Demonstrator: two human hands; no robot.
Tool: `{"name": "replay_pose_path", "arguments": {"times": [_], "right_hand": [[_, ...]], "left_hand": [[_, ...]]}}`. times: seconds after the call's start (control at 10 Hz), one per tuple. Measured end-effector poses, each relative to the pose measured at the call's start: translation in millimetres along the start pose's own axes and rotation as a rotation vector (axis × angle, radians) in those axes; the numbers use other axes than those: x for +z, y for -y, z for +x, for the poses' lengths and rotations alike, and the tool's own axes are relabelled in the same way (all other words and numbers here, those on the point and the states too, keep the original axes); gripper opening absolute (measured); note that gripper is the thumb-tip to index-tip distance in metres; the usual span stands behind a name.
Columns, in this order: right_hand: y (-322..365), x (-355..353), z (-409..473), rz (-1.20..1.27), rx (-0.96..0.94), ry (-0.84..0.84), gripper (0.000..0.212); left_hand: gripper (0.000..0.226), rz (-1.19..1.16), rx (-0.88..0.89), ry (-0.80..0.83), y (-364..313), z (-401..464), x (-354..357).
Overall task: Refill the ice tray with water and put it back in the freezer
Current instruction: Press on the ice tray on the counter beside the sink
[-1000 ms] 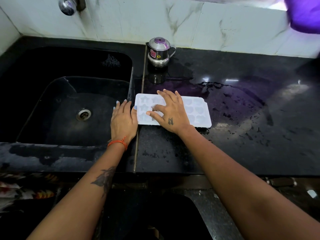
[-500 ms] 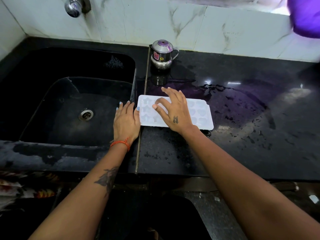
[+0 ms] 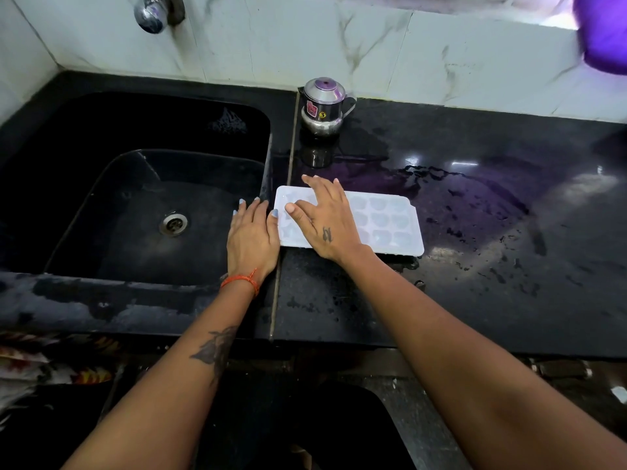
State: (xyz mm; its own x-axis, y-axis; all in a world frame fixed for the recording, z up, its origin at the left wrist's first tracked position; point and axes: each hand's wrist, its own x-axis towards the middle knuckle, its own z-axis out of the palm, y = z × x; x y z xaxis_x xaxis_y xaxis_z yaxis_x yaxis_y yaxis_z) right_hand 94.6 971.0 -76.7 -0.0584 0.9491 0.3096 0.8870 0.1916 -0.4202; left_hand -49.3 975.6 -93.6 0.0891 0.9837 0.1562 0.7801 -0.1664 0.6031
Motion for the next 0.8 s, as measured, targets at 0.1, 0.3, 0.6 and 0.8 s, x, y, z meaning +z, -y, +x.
{"name": "replay_pose_path", "arguments": {"times": [0.1,0.3,0.6,0.8], "right_hand": [[-0.5,0.5,-0.1,-0.068,-0.003,0.049,0.072],[1.5,0.0,-1.6,-0.127,-0.034,0.067,0.072],[0.2,5.4,-3.8,-0.215,-0.075,-0.008,0.067],[0.9,4.4,-3.8,-0.202,-0.091,0.005,0.064]], "left_hand": [[0.045,-0.001,0.0,0.001,0.5,0.3,-0.2],[0.045,0.001,-0.002,0.008,-0.3,0.1,-1.3],[0.045,0.007,0.005,0.014,0.7,0.0,-1.1],[0.045,0.011,0.009,0.014,1.3,0.6,-0.7]]}}
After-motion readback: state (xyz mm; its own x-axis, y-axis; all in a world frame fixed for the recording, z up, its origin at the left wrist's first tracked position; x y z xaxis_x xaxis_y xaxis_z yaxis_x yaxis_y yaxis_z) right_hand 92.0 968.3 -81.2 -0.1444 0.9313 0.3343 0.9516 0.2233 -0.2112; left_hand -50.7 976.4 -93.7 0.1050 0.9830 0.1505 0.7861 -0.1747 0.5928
